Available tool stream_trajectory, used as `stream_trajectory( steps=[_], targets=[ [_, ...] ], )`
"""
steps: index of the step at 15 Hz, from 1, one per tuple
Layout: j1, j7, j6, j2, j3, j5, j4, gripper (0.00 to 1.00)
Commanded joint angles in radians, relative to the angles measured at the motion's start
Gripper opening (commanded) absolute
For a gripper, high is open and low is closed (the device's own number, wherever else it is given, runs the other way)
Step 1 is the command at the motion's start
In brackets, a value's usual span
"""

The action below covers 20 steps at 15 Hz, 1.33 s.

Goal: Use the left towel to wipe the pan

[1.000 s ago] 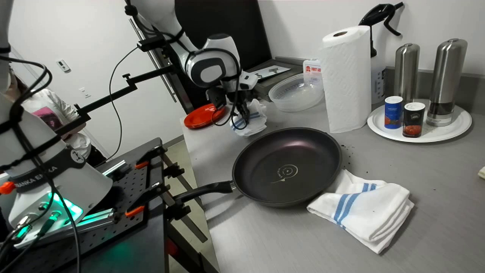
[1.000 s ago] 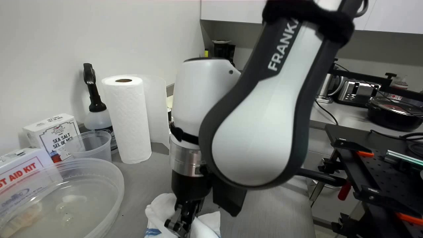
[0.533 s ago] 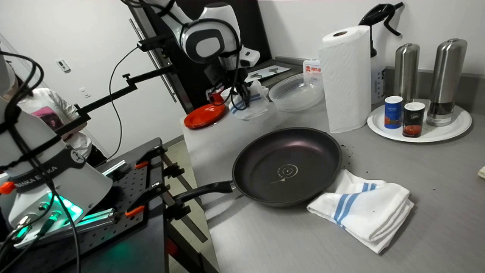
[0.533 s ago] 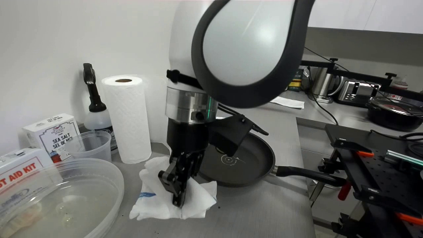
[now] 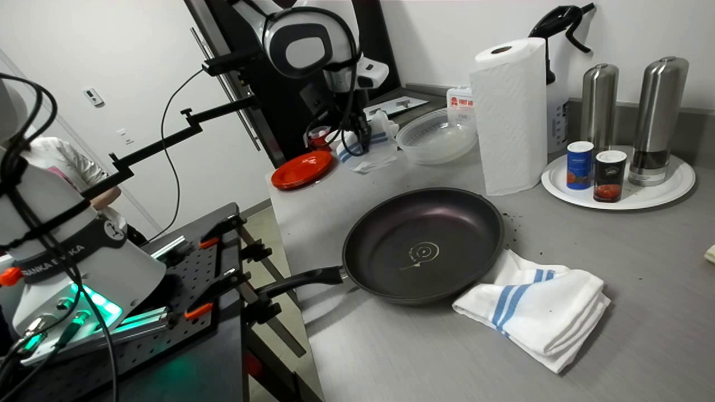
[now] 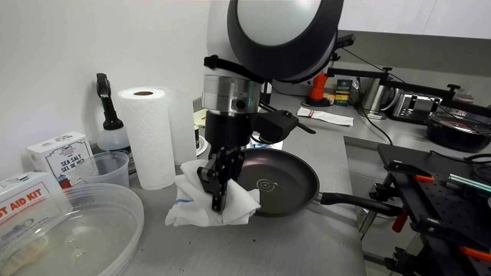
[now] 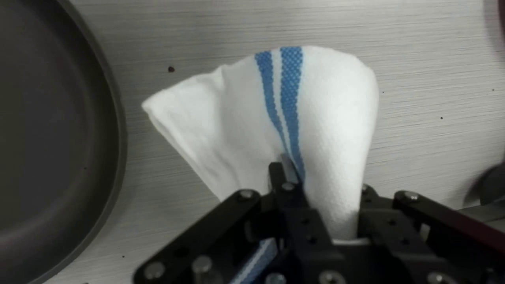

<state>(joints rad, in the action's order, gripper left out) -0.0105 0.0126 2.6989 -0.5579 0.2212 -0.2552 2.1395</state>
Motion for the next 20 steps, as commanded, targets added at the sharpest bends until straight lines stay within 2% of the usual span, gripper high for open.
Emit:
stream_trajectory(
  steps=[1, 7, 11, 14, 20],
  targets=[
    [-0.056, -0.101, -0.137, -0.008, -0.003, -0.002, -0.075, 0.05],
    [-0.133, -0.241, -0.393, -0.063, -0.062, -0.002, -0.271, 0.05],
    [-0.175, -0.269, -0.488, -0.117, -0.086, -0.034, -0.361, 0.05],
    [-0.194, -0.261, -0.521, -0.147, -0.096, -0.055, -0.386, 0.05],
    [-0.205, -0.241, -0.512, -0.182, -0.105, -0.089, -0.366, 0.05]
  ],
)
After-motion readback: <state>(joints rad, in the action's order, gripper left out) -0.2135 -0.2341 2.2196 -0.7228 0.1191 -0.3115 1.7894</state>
